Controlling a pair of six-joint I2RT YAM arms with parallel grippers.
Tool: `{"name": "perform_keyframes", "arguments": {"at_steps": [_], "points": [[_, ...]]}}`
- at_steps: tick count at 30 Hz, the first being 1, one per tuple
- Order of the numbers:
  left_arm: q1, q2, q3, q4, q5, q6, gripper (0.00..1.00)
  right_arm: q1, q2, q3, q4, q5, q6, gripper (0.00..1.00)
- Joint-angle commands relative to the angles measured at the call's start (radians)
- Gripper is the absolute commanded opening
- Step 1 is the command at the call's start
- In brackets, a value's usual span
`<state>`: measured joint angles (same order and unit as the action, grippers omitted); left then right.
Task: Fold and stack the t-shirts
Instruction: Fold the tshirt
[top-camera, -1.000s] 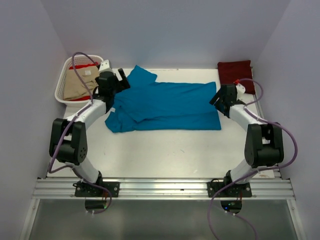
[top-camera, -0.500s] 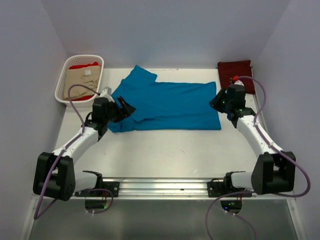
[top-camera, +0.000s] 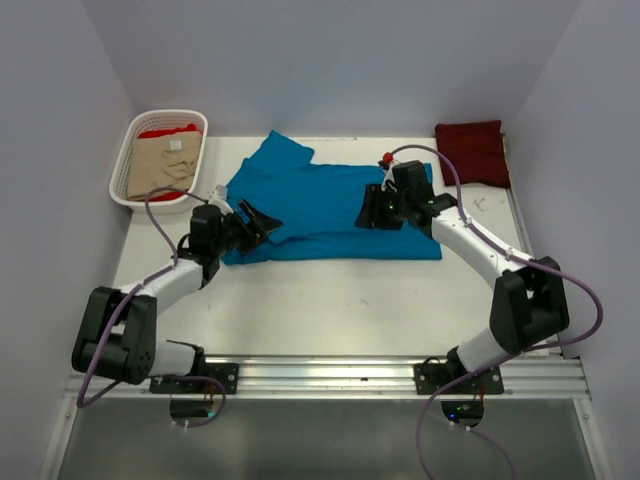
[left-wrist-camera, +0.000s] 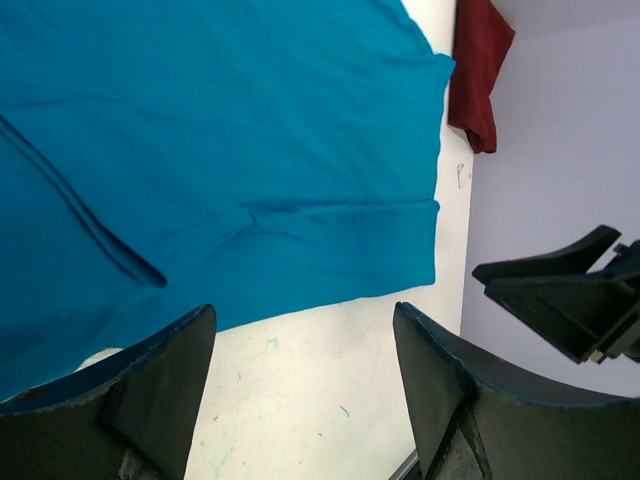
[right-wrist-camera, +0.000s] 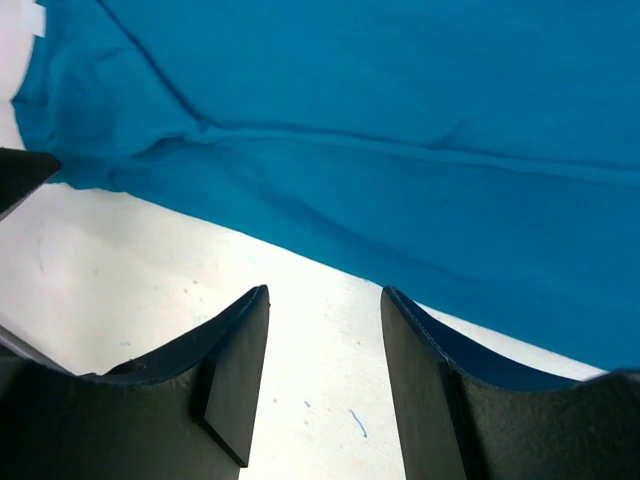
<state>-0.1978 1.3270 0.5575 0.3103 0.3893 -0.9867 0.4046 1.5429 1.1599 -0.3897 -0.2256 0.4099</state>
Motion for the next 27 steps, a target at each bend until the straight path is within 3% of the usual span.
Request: {"name": "perform_keyframes", "arguments": {"at_steps": [1,10,27], "points": [[-0.012,0.067,-0.002,0.086,-0.004,-0.107,0.75,0.002,-0.058,-0.051,-0.009,0.046,-0.014,0.53],[-0.074,0.155,0.122,-0.183,-0.148,-0.113,0.69,0.0,-0.078,-0.101,-0.018,0.097,-0.034,0.55],[-0.078,0.262,0.19,-0.217,-0.231,-0.125,0.67,-0.001,-0.073,-0.118,-0.014,0.134,-0.034,0.54]]}}
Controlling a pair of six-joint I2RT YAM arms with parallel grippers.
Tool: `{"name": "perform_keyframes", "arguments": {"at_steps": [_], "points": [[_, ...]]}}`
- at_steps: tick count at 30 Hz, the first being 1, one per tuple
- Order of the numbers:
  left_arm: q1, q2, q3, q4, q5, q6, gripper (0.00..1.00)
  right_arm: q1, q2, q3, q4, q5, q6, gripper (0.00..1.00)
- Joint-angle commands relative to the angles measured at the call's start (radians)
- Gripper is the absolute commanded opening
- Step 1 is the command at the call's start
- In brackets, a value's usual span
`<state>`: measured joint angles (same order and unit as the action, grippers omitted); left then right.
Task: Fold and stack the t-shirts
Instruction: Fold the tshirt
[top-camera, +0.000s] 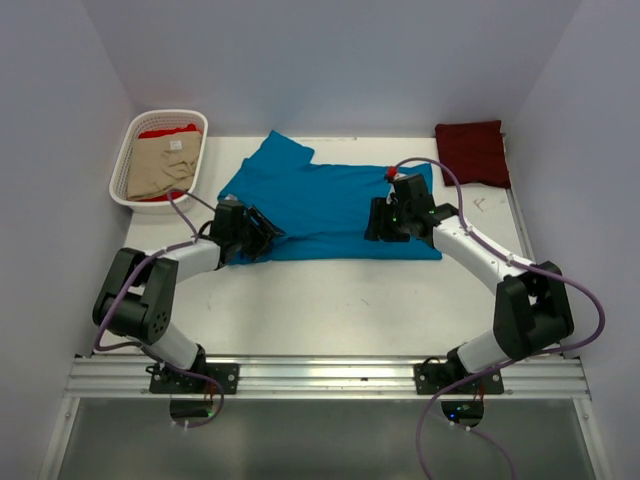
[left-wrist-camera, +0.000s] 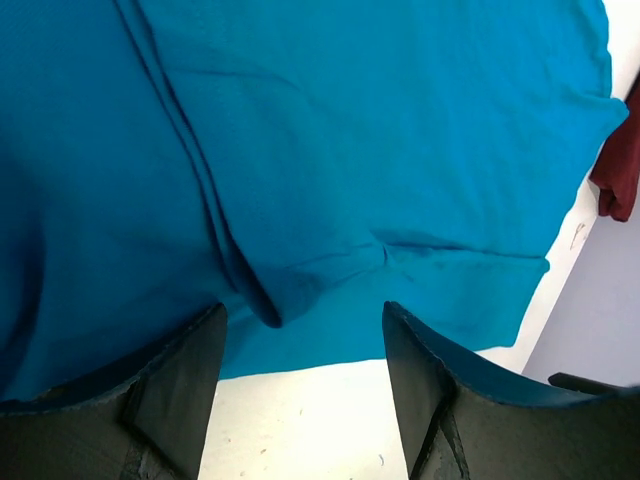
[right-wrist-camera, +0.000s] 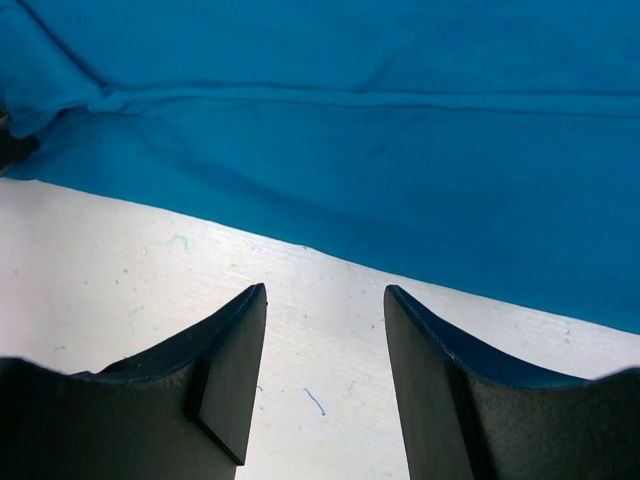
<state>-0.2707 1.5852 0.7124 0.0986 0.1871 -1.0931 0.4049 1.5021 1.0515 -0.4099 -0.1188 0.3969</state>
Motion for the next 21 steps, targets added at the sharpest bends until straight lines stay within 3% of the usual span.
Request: {"name": "perform_keyframes", "arguments": {"at_steps": [1,7,13,16,21], "points": [[-0.005,0.009,0.036,-0.002,-0.028,-0.019,0.67,-0.001,-0.031,-0.01,0.008,0.025,-0.02,0.54],[-0.005,0.03,0.027,0.047,-0.021,-0.022,0.66,-0.001,-0.023,-0.013,0.016,0.031,-0.013,0.5],[-0.005,0.042,0.002,0.148,-0.017,-0.039,0.56,-0.001,-0.034,-0.018,0.016,0.042,-0.012,0.41],[-0.005,0.055,-0.01,0.184,-0.017,-0.042,0.43,-0.001,-0.042,-0.021,0.016,0.047,-0.012,0.36],[-0.005,0.078,-0.007,0.158,-0.015,-0.042,0.41,-0.001,-0.049,-0.024,0.011,0.059,-0.012,0.34]]}}
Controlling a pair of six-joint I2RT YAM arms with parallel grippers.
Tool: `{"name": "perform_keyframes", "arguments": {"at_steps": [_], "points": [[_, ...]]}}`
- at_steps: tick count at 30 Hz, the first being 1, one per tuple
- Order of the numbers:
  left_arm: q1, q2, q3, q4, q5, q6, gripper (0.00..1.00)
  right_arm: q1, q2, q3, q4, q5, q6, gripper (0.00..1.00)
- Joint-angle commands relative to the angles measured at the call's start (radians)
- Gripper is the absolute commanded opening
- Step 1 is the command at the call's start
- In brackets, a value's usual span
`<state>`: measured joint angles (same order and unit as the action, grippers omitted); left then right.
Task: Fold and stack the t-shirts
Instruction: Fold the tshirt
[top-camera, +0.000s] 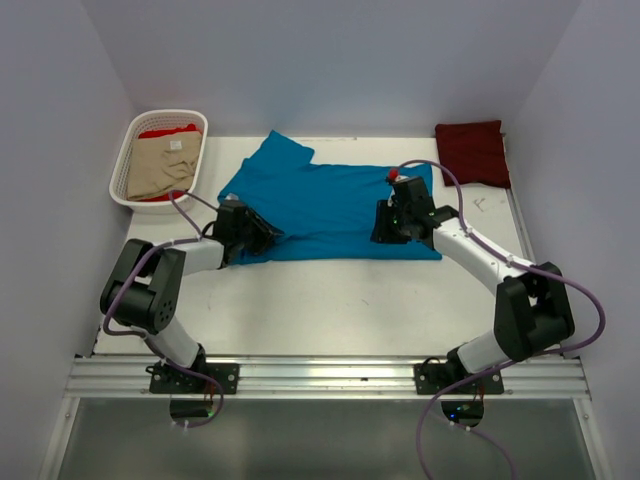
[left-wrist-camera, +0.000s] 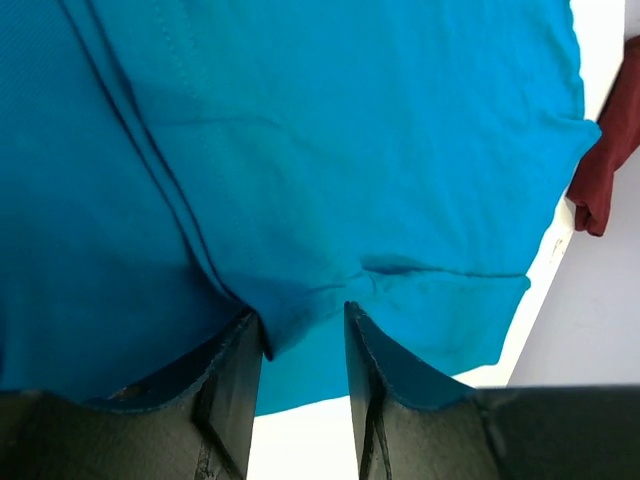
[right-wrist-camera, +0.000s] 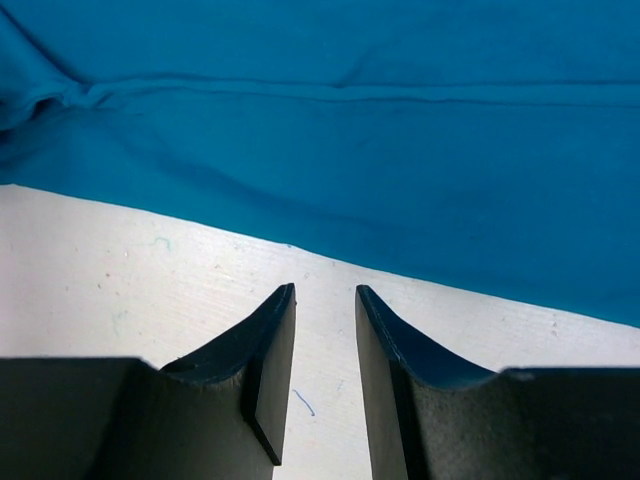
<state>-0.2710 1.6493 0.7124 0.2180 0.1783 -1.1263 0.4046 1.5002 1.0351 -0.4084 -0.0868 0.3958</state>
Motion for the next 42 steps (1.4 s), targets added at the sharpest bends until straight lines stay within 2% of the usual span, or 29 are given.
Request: {"name": "perform_keyframes", "arguments": {"at_steps": [1,3,4,6,7,9,15,31,42], "points": [[-0.004,0.015,-0.007,0.035,-0.007,-0.007,0.41,-0.001,-0.051,-0.009,0.01,0.03,-0.012,0.34],[-0.005,0.014,-0.011,0.043,-0.007,-0.006,0.33,-0.001,-0.052,-0.012,0.008,0.033,-0.009,0.33],[-0.005,0.007,-0.013,0.041,-0.007,-0.006,0.24,-0.003,-0.052,-0.012,0.008,0.033,-0.009,0.32],[-0.004,0.003,-0.013,0.047,-0.007,-0.003,0.15,-0.003,-0.049,-0.015,0.01,0.032,-0.008,0.31],[-0.004,-0.008,-0.011,0.047,-0.008,-0.001,0.06,-0.001,-0.049,-0.017,0.01,0.035,-0.009,0.31],[-0.004,-0.02,-0.01,0.05,-0.016,0.008,0.0,-0.003,-0.052,-0.021,0.011,0.033,-0.008,0.3],[-0.004,0.0,0.07,0.054,0.015,0.088,0.0,-0.003,-0.046,-0.024,0.019,0.028,-0.005,0.29],[-0.002,0.314,0.363,0.017,0.131,0.273,0.0,-0.003,-0.028,-0.033,0.025,0.03,-0.006,0.28],[-0.002,0.334,0.414,0.089,0.187,0.361,0.0,-0.003,-0.003,-0.032,0.029,0.027,-0.009,0.28]]}}
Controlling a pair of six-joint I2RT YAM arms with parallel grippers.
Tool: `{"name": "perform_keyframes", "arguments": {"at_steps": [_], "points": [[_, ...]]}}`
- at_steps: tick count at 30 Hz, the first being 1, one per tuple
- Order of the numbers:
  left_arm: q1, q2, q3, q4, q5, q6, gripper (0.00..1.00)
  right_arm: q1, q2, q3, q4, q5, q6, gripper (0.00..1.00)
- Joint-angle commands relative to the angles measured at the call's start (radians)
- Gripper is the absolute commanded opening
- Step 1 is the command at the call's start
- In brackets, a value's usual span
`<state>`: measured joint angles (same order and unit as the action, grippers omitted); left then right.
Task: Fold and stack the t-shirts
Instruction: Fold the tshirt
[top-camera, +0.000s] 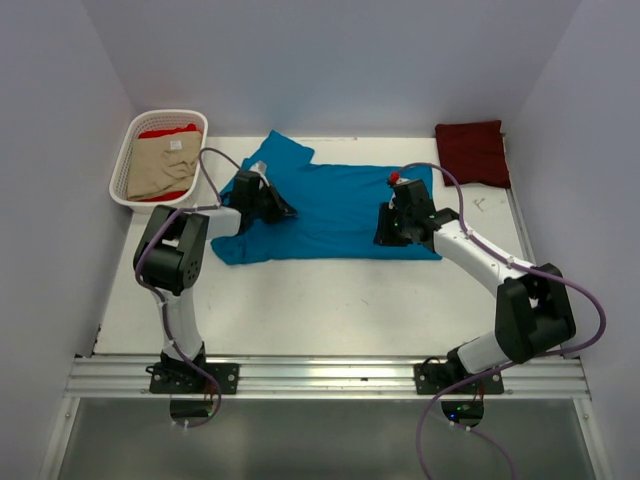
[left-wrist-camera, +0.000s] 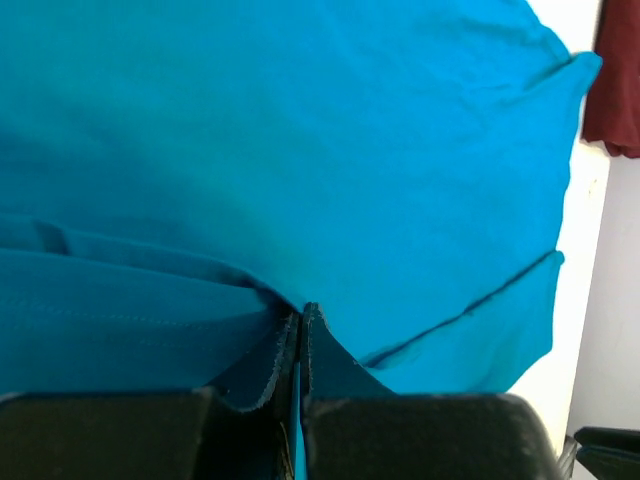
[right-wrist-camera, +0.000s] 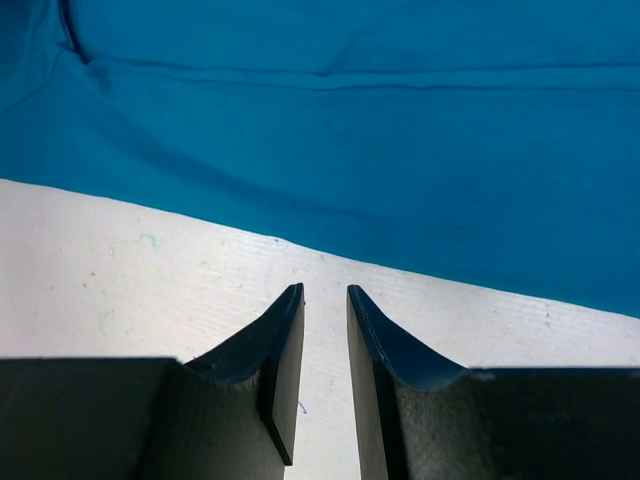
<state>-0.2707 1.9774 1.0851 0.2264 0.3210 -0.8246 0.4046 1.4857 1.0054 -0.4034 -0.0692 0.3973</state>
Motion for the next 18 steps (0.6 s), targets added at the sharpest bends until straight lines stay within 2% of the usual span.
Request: {"name": "perform_keyframes", "arguments": {"at_steps": [1,6,7,8,9,10,12,13,16,18], "points": [[-0.002,0.009,0.044,0.088,0.053,0.068,0.0,-0.003,0.012,-0.002,0.025,0.009,-0.011,0.28],[0.001,0.041,0.084,0.082,0.079,0.105,0.0,-0.003,0.015,0.002,0.023,0.012,-0.009,0.28],[0.002,0.05,0.088,0.076,0.082,0.114,0.03,-0.003,0.015,0.002,0.021,0.011,-0.011,0.29],[0.004,0.054,0.091,0.065,0.087,0.119,0.14,-0.003,0.018,0.004,0.023,0.014,-0.009,0.31],[0.004,0.046,0.091,0.059,0.086,0.127,0.34,-0.001,0.019,0.005,0.021,0.012,-0.009,0.33],[0.004,0.034,0.084,0.053,0.076,0.136,0.46,-0.003,0.021,0.006,0.02,0.012,-0.011,0.41],[0.001,-0.017,0.034,0.039,0.005,0.153,0.68,-0.001,0.027,0.006,0.02,0.014,-0.009,0.49],[-0.001,-0.094,0.007,0.044,-0.026,0.175,0.98,-0.003,0.028,0.004,0.023,0.012,-0.008,0.57],[-0.005,-0.274,-0.1,0.056,-0.111,0.214,1.0,-0.003,0.033,0.002,0.031,0.014,-0.006,0.64],[-0.005,-0.387,-0.158,0.016,-0.144,0.22,1.0,-0.003,0.039,0.001,0.038,0.011,-0.002,0.65]]}}
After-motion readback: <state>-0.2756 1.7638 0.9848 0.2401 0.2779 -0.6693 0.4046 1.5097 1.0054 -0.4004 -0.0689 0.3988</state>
